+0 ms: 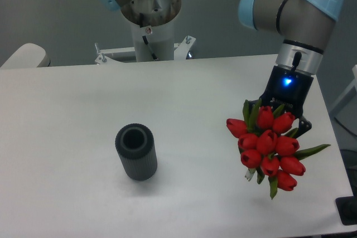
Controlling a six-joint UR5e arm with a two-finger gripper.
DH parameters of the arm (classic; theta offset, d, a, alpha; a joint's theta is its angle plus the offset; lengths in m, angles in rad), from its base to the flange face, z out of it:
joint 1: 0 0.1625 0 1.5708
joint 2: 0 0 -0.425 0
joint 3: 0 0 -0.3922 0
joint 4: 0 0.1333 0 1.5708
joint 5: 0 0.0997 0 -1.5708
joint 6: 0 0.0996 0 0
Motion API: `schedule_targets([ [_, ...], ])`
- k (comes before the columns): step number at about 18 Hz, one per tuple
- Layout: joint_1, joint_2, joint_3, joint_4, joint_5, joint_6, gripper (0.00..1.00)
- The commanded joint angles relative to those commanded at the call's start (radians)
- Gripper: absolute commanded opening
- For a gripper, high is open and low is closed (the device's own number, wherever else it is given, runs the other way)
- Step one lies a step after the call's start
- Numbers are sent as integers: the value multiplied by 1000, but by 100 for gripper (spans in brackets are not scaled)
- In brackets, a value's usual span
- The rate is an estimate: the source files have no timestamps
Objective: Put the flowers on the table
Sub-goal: 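Carry the red tulip bunch in the gripper, lowering it toward the table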
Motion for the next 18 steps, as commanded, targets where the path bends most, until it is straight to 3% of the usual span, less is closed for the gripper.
schedule_targets([
  [14, -41, 5, -15, 5, 103, 35, 25],
  [18, -72, 25, -18, 6, 284, 38, 25],
])
